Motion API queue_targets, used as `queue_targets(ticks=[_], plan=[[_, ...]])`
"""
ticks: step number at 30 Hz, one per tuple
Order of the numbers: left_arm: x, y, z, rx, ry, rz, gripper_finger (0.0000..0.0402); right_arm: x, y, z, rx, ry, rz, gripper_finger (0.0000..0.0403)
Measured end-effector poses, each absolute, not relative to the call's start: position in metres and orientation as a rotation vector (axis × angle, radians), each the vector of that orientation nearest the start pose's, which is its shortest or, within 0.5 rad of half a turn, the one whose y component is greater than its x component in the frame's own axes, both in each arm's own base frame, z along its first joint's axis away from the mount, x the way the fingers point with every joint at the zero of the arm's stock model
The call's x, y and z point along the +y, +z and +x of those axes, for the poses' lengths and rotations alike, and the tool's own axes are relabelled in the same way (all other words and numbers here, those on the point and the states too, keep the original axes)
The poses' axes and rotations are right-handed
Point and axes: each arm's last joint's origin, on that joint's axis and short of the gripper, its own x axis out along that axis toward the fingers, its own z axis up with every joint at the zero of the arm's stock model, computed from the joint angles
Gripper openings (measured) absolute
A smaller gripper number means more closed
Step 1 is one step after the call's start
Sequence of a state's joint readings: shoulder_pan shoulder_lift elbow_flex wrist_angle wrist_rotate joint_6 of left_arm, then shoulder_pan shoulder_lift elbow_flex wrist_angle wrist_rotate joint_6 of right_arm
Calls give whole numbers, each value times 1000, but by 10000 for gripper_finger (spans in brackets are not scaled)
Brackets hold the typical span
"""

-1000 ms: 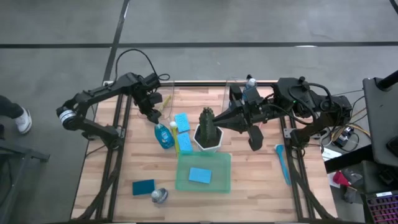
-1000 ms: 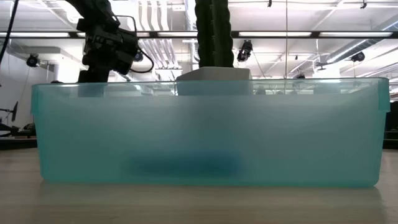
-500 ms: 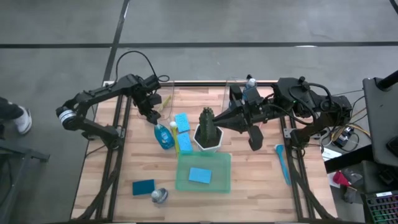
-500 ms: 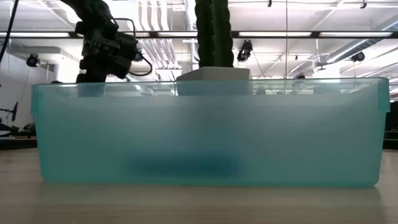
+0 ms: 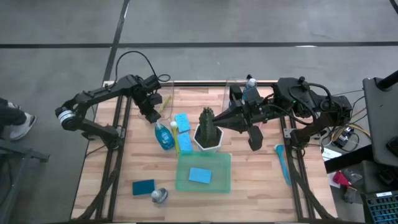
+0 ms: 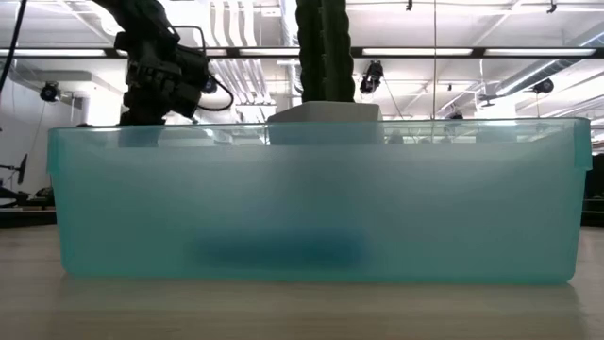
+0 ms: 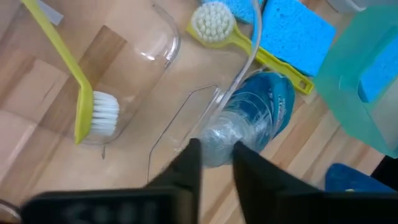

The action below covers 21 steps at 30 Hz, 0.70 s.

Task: Pick & Place Kitchen Sink Supplies
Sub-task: Put the dish soap into the right transparent bin

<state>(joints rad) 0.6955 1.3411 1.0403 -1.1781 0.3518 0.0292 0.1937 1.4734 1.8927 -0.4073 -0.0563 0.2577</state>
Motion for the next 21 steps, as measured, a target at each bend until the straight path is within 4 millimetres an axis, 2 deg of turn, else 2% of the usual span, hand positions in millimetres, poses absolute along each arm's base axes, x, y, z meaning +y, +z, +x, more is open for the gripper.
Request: queue_targets(ticks=[1, 3, 8, 15, 21], plan=[[134, 251, 176, 1284, 257, -717, 30, 57, 522, 285, 21, 250, 257, 50], [134, 252, 176, 1281, 264, -709, 14, 57, 522, 285, 21, 250, 257, 50], [136, 259, 177, 1269, 283, -682, 5, 57, 522, 285, 22, 249, 257, 50], [138, 289, 180, 1198, 291, -608, 2, 57, 522, 285, 24, 246, 257, 50], [134, 297, 180, 1193, 253, -621, 2, 57, 521, 285, 25, 246, 257, 50]])
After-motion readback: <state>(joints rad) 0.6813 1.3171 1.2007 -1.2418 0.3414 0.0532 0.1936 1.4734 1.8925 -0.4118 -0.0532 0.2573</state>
